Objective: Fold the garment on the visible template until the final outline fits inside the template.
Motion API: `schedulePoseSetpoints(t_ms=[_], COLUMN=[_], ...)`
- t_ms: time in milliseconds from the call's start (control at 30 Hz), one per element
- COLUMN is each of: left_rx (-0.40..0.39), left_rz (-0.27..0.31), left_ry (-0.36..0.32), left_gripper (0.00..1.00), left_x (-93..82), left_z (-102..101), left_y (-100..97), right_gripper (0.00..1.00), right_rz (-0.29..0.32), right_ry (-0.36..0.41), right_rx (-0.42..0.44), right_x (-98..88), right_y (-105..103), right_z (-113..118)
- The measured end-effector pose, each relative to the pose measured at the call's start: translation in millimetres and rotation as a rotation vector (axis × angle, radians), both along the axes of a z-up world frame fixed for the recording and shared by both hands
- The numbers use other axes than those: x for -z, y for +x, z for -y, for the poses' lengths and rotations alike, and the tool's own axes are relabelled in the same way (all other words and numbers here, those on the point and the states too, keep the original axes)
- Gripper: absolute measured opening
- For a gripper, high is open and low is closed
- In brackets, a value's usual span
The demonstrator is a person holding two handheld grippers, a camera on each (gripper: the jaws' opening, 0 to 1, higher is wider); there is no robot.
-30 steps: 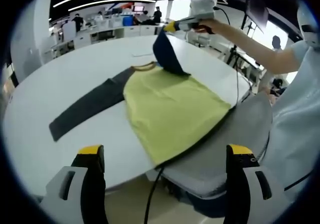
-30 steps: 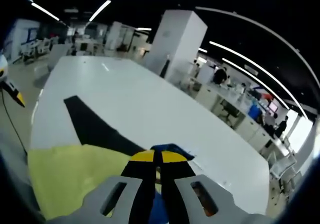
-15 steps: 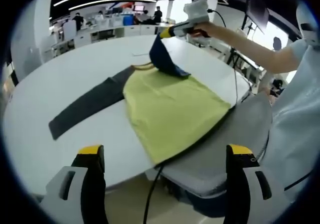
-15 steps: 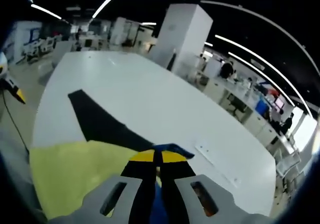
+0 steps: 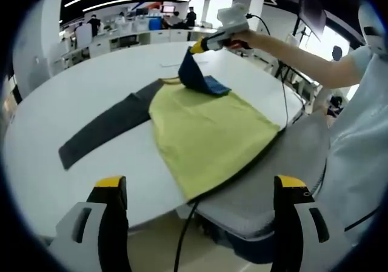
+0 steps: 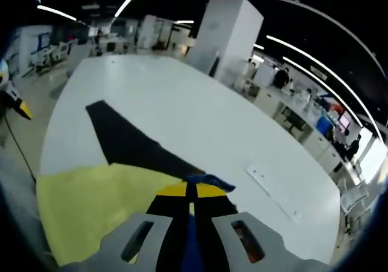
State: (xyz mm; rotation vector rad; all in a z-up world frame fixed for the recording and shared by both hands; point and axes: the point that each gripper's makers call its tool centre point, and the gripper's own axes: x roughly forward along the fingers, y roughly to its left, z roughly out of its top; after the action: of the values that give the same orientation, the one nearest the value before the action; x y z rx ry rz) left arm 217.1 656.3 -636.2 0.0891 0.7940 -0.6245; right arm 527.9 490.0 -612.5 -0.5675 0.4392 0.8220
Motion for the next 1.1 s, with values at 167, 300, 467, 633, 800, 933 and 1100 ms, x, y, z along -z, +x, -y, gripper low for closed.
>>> schedulePoseSetpoints(t_ms=[167, 300, 467, 633, 800, 933, 1100], left_rx=[-0.005, -0.009, -0.018, -0.014, -0.021, -0.024, -0.02], left_rz=[-0.004, -0.006, -0.007, -0.014, -0.003, 0.004, -0.001], left_ry=[-0.003, -0.006, -0.008, -0.009, -0.01, -0.008, -0.01], left_gripper=[0.97, 0.97, 0.97, 0.96, 0.98, 0.98, 0.98], left_x=[1.9, 2.5, 2.7, 4.0, 1.8, 1.0, 2.4], left_z=[-0.5, -1.5, -4.2, -3.3, -3.9, -4.4, -2.5], left_y=[-1.2, -2.3, -2.8, -3.4, -1.4, -0.1, -0.8], right_gripper=[0.02, 0.02, 0.02, 0.02, 0.02, 0.02, 0.02], right_rz=[-0.033, -0.049, -0.069, -0.086, -0.108, -0.129, -0.163], right_ry=[0.007, -0.003, 0.003, 0.0, -0.006, -0.011, 0.007], right_rx=[-0.003, -0.008, -0.011, -0.018, -0.025, -0.03, -0.026], right_x=[11.0, 19.5, 26.5, 34.3, 44.8, 53.7, 61.5], right_y=[-6.9, -6.4, -5.7, -7.4, -10.4, -12.6, -14.8], right_z=[-3.3, -8.8, -16.0, -21.0, -26.6, -29.8, -34.9])
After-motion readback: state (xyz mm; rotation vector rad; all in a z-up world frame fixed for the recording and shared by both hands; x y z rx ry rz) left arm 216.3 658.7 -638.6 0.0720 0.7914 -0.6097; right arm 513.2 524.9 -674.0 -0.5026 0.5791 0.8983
